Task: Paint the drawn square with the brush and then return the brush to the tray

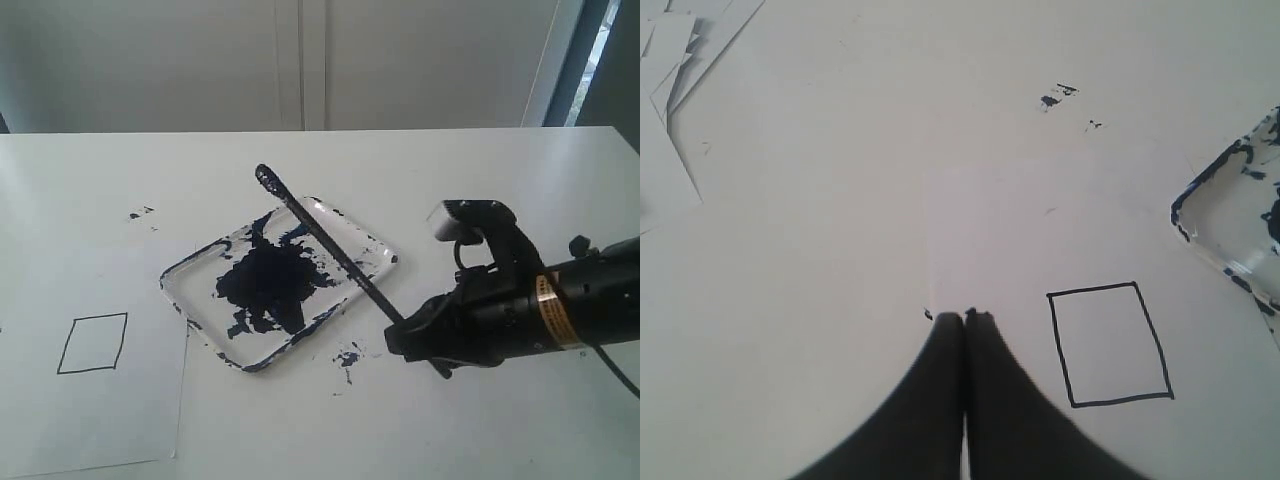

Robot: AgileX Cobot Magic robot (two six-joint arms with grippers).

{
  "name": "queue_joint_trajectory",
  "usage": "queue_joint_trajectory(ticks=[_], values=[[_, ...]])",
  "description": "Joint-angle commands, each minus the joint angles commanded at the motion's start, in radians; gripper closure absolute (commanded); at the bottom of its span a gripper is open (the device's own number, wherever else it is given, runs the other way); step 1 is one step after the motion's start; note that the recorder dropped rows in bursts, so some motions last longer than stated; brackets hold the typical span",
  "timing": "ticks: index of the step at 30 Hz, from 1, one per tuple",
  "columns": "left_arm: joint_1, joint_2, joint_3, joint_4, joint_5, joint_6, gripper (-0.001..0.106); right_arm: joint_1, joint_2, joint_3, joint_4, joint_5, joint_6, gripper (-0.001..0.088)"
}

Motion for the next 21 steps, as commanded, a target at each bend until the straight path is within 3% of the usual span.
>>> queue_joint_trajectory(ticks=[8,21], values=[[0.0,0.0,0.0,-0.002,0.003,-0.001,0.105,0.0,0.005,0.034,0.0,-0.126,0.155,0.0868],[0.0,0.0,0.0,-0.002,0.027,-0.001,0.105,0.0,0.141,0.101,0.0,-0.087,0.162,0.0868]])
